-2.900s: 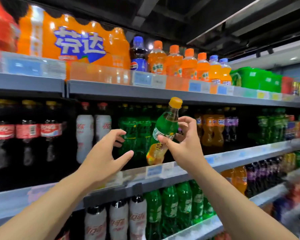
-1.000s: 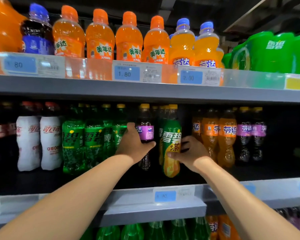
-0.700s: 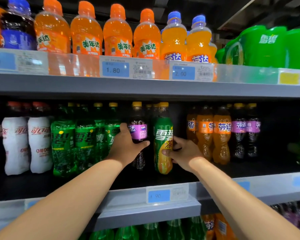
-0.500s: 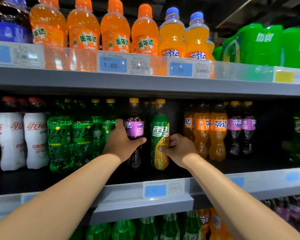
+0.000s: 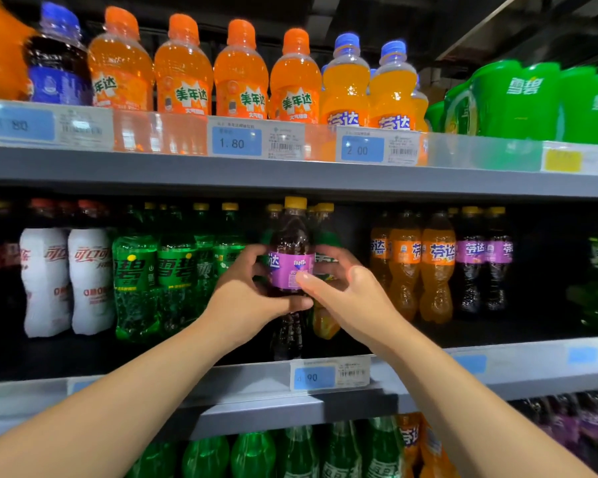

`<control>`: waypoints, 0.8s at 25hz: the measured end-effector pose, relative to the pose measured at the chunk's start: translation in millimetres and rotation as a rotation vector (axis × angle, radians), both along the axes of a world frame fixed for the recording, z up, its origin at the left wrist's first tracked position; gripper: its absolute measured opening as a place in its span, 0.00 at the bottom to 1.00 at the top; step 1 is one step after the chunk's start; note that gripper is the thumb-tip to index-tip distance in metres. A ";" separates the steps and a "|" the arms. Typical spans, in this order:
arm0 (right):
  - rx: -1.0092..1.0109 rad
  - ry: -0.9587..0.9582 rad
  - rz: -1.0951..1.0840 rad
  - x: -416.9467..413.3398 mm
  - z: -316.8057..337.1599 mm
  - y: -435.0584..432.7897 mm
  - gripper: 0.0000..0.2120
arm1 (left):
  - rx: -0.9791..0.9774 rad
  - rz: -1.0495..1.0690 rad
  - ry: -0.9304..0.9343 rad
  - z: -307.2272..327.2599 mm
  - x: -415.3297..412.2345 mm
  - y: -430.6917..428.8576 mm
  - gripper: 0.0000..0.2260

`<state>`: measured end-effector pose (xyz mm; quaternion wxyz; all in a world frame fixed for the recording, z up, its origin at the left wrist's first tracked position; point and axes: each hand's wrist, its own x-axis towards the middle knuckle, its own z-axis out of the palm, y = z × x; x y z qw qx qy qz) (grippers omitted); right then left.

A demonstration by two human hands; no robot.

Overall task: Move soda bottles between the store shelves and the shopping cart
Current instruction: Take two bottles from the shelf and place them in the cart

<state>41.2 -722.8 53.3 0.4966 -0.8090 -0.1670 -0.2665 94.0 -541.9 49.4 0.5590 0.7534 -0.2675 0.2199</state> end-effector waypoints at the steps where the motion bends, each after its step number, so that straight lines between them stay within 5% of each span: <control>1: 0.009 0.005 -0.007 0.7 0.8 5.2 0.21 | 0.046 -0.016 -0.031 1.0 -4.1 -0.7 0.36; 7: 0.124 -0.026 -0.044 -13.0 -4.5 10.1 0.23 | 0.252 -0.048 -0.044 -2.4 -13.6 12.0 0.47; 13: 0.164 -0.129 -0.076 -41.3 -10.9 0.7 0.28 | 0.030 -0.053 0.130 -15.0 11.2 21.1 0.45; 20: 0.124 -0.214 -0.280 -64.1 -14.7 -45.2 0.32 | 0.214 -0.050 -0.006 -21.4 12.7 22.3 0.44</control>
